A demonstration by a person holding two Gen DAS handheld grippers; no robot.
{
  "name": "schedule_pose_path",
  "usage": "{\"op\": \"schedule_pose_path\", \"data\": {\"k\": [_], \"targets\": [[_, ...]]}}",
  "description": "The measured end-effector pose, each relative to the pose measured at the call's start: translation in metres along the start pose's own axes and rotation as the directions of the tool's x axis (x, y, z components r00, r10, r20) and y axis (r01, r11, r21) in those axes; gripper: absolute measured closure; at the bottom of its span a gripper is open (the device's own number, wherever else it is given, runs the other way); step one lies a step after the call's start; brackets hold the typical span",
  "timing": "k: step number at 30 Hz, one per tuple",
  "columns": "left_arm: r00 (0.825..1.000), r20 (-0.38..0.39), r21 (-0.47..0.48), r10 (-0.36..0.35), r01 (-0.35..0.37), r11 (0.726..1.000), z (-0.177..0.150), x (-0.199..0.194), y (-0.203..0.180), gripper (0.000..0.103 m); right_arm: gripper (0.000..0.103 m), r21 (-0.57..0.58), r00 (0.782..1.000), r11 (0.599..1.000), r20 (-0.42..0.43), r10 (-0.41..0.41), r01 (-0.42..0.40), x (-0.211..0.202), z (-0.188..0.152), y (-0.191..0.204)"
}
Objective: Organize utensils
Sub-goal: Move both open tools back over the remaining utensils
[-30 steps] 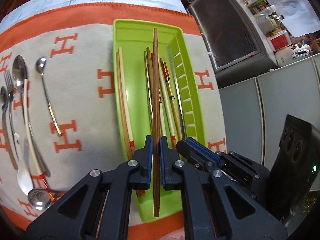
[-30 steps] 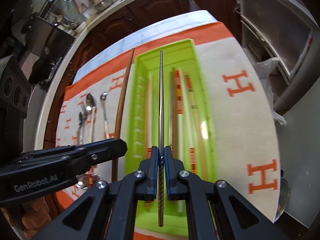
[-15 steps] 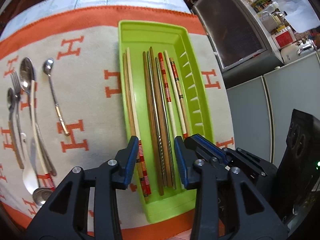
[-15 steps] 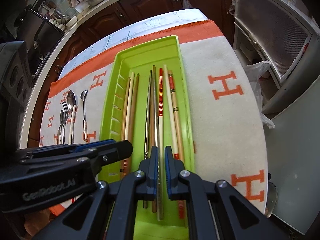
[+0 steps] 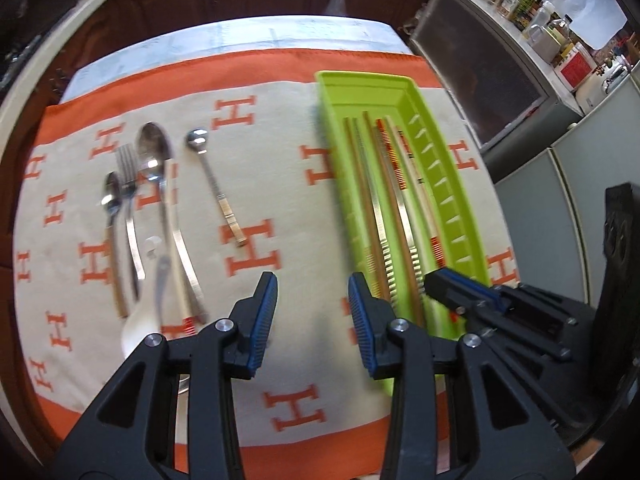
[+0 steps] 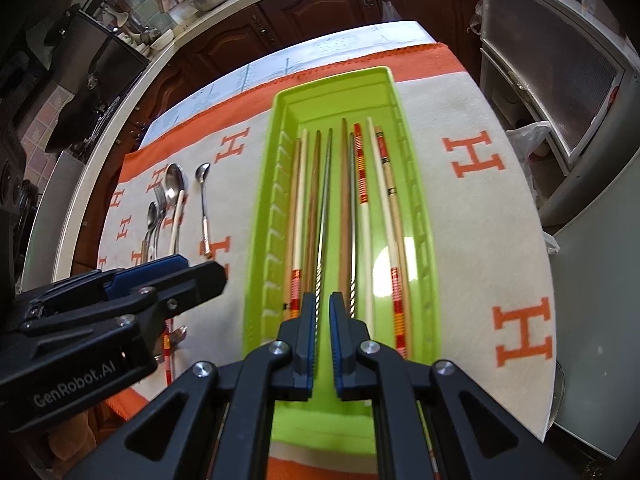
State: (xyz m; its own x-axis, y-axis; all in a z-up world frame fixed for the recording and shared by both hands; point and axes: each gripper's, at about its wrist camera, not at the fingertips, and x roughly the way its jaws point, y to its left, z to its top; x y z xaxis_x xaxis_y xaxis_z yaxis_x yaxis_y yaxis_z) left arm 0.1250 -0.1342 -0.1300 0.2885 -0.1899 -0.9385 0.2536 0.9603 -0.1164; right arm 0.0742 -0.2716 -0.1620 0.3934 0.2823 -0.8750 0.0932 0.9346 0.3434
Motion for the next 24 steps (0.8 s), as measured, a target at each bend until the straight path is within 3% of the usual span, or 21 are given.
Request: {"op": "schedule_pose_path", "data": {"k": [8, 14, 17, 19, 21, 24], "targets": [[0.994, 0.082, -0.051, 0.079, -0.075, 0.996, -0.021, -0.024, 0.045, 0.070, 0.096, -0.043, 1.000, 0.999, -0.003, -0.005, 0.005, -0.002, -0.011, 0.024], [0.977, 0.172, -0.089, 0.129, -0.115, 0.989, -0.031, -0.054, 0.073, 0.070, 0.096, -0.073, 1.000, 0.997, 0.009, 0.015, -0.015, -0.008, -0.014, 0.047], [0.964, 0.220, -0.104, 0.150, -0.129, 0.986, -0.035, -0.072, 0.087, 0.069, 0.096, -0.106, 0.999, 0.994, 0.038, 0.020, -0.016, -0.017, -0.015, 0.063], [0.957, 0.244, -0.116, 0.158, -0.133, 0.984, -0.035, -0.082, 0.094, 0.058, 0.096, -0.131, 0.998, 0.991, 0.058, 0.032, -0.025, -0.025, -0.014, 0.076], [0.946, 0.275, -0.130, 0.171, -0.140, 0.982, -0.038, -0.093, 0.102, 0.053, 0.096, -0.147, 0.996, 0.989, 0.070, 0.047, -0.036, -0.030, -0.012, 0.087], [0.926, 0.311, -0.141, 0.215, -0.179, 0.974, -0.041, -0.105, 0.113, 0.052, 0.087, -0.170, 0.994, 0.984, 0.087, 0.071, -0.056, -0.038, -0.010, 0.103]]}}
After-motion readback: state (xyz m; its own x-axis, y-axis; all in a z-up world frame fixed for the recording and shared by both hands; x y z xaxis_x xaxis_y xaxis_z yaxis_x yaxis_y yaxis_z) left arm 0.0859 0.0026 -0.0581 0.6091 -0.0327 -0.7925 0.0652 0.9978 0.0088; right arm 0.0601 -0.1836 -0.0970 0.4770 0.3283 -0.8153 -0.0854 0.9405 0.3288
